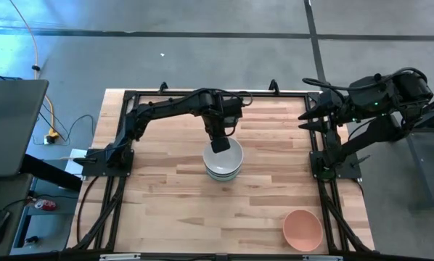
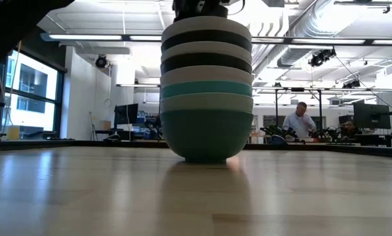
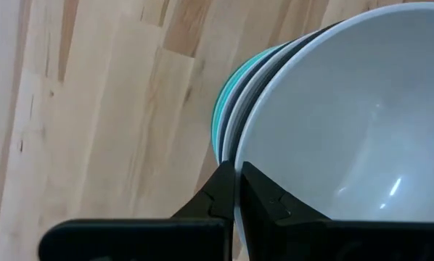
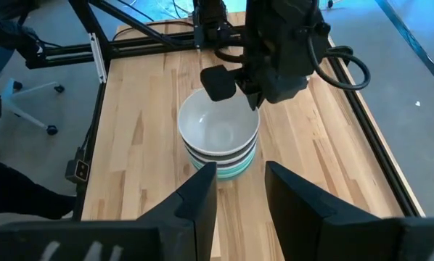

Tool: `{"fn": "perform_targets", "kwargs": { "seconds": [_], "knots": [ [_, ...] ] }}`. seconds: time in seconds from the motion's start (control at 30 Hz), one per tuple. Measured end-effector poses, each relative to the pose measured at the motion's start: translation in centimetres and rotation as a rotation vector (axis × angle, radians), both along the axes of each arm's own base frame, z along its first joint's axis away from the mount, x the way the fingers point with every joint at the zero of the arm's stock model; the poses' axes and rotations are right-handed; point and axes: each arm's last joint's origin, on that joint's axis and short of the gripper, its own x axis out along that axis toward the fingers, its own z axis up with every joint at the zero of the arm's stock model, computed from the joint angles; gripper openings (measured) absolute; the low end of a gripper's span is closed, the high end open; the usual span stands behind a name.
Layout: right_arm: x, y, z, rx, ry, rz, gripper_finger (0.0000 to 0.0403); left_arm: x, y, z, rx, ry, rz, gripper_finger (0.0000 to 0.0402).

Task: Nest bowls inside each other
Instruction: Stack the white bowl on the black bowl, then stack the orange bowl on the white bowl

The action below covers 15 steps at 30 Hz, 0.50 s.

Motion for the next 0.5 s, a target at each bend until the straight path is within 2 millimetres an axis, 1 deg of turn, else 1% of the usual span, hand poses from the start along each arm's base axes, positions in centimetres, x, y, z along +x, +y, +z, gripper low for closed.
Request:
{"fn": "perform_targets", "kwargs": {
  "seconds": [0.27,0.37,0.5],
  "knots": [
    [0.0,0.0,0.0,0.002,0.0,-0.002,0.011,0.23,0.08,-0.01,0.011,-0.02,-0.009,0.0005],
    [0.0,0.0,0.0,0.008,0.0,-0.006,0.011,0.25,0.05,-0.01,0.003,-0.024,-0.022,0.0028],
    [0.0,0.0,0.0,0.025,-0.001,-0.02,0.011,0.26,-0.18,0.08,0.004,-0.029,-0.058,0.0079]
  ]
}}
